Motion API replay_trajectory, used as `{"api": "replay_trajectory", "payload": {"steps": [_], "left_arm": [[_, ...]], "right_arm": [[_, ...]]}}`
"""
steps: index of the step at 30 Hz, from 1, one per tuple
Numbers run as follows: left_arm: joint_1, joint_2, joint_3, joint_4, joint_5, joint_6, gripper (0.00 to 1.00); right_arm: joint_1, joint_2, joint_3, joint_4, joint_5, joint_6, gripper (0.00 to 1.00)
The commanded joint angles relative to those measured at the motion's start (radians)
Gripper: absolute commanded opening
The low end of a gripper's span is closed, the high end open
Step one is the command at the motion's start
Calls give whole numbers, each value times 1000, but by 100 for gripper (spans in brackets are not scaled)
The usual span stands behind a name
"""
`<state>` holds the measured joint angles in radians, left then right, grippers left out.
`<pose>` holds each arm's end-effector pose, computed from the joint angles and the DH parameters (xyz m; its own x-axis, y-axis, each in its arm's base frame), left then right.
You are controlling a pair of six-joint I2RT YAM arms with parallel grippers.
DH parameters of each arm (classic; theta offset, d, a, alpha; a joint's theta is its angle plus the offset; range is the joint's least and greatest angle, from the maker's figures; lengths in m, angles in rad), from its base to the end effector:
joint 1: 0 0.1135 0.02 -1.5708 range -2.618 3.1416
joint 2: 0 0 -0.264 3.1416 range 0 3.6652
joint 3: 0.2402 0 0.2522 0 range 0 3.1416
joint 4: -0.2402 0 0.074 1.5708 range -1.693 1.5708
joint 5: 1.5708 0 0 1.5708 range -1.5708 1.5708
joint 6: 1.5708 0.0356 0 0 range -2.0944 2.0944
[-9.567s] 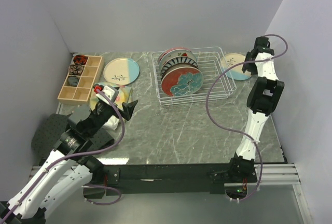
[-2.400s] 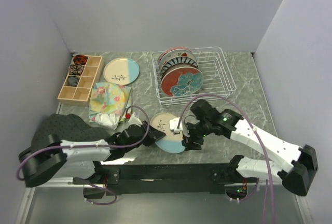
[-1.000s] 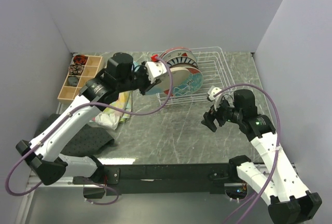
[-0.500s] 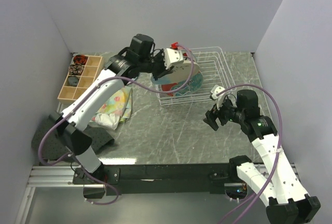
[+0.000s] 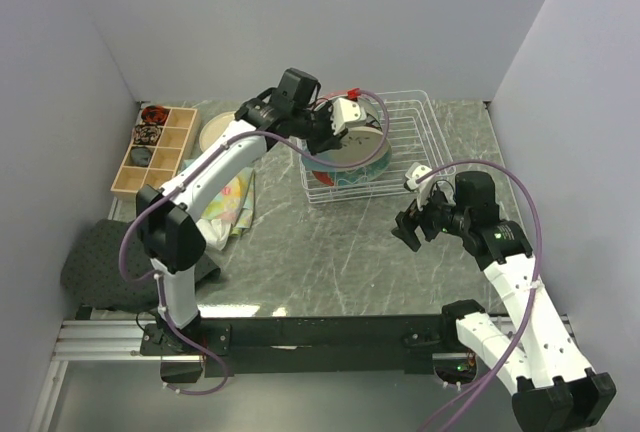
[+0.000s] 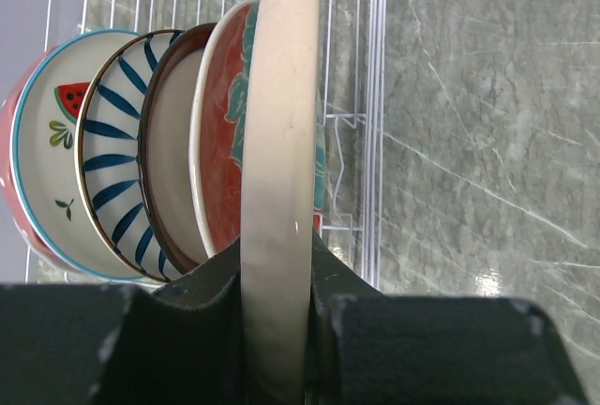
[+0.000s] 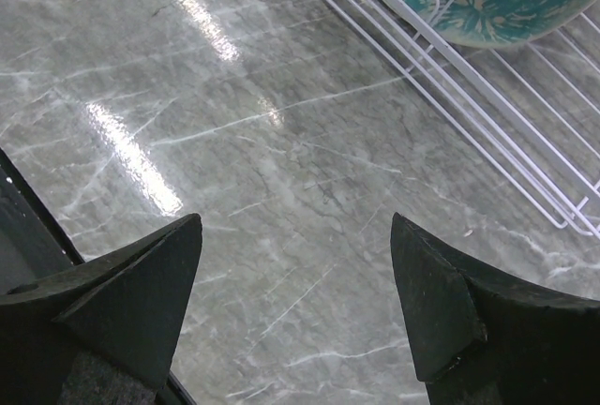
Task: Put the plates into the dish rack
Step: Insert the plate into the dish rack
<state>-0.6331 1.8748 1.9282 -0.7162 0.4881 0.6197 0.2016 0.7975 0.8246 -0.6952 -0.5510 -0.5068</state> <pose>0.3316 -0.2641 0.3735 0.0728 0.5829 -0.8093 0.9561 0.1902 0.2229 0.1538 0.0504 0.3044 -0.2524 -0.4737 -0.8438 -0.7958 0.5977 -0.0975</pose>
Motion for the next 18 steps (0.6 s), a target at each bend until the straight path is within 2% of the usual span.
{"api": "replay_trajectory", "payload": {"steps": [1, 9, 18], "left_arm": [[13, 7, 106, 120, 86, 43, 1], [21, 61, 120, 116, 105, 26, 1], [24, 81, 63, 169, 126, -31, 1]], "right_arm": [[-13, 9, -2, 19, -18, -4, 88], [-16, 11, -2, 14, -24, -7, 88], [-18, 16, -1, 14, -27, -10, 88]]}}
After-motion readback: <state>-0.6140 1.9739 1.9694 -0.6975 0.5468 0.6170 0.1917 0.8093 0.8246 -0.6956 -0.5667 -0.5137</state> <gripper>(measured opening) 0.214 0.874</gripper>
